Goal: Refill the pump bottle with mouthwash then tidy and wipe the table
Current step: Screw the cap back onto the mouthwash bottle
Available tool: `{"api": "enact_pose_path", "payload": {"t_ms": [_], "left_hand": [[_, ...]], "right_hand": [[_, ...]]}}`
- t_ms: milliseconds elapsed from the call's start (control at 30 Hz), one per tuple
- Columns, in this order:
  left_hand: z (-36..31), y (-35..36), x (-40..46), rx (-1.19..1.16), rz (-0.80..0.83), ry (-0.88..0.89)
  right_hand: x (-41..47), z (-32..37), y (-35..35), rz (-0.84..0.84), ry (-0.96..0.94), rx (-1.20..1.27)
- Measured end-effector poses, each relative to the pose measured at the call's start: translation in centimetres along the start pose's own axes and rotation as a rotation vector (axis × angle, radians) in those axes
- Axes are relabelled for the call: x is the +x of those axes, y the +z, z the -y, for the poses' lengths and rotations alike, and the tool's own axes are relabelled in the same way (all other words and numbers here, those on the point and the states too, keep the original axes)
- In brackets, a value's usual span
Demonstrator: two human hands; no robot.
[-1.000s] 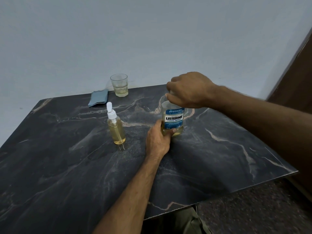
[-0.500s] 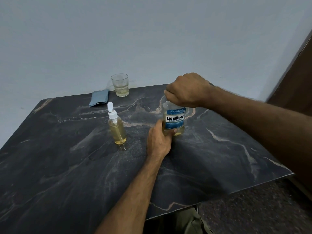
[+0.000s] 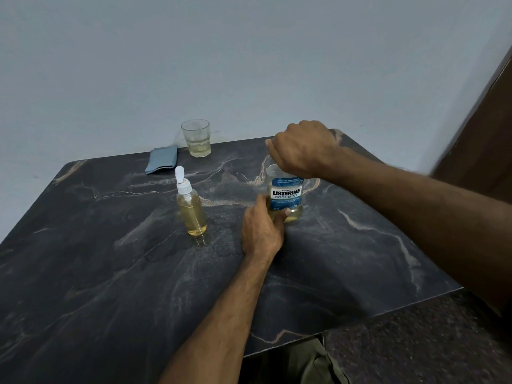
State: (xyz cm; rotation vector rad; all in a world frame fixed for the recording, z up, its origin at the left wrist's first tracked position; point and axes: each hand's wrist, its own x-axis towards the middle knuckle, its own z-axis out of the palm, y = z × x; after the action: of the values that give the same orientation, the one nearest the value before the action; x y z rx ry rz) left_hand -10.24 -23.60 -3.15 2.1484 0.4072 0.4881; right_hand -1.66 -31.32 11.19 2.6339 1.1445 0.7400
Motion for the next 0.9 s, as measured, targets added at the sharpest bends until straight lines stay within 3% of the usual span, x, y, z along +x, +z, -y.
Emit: {"api": "enact_pose_path", "payload": {"t_ms": [467,733,900], "left_hand": [[0.7,-0.1,0.0,-0.057,0.011,0.034],[0.9,0.1,0.1,-0.055,-0.014,0.063],[1.1,0.2,0.0,-0.068,0.009,0.088]], "right_hand": [[-0.7,0.0,0.0,-0.006,0.04,0.071],[-0.4,1.0,-0.2,0.041,0.176,0.017],[-0.6,0.8,0.5,-0.025,0.226,0.084]]}}
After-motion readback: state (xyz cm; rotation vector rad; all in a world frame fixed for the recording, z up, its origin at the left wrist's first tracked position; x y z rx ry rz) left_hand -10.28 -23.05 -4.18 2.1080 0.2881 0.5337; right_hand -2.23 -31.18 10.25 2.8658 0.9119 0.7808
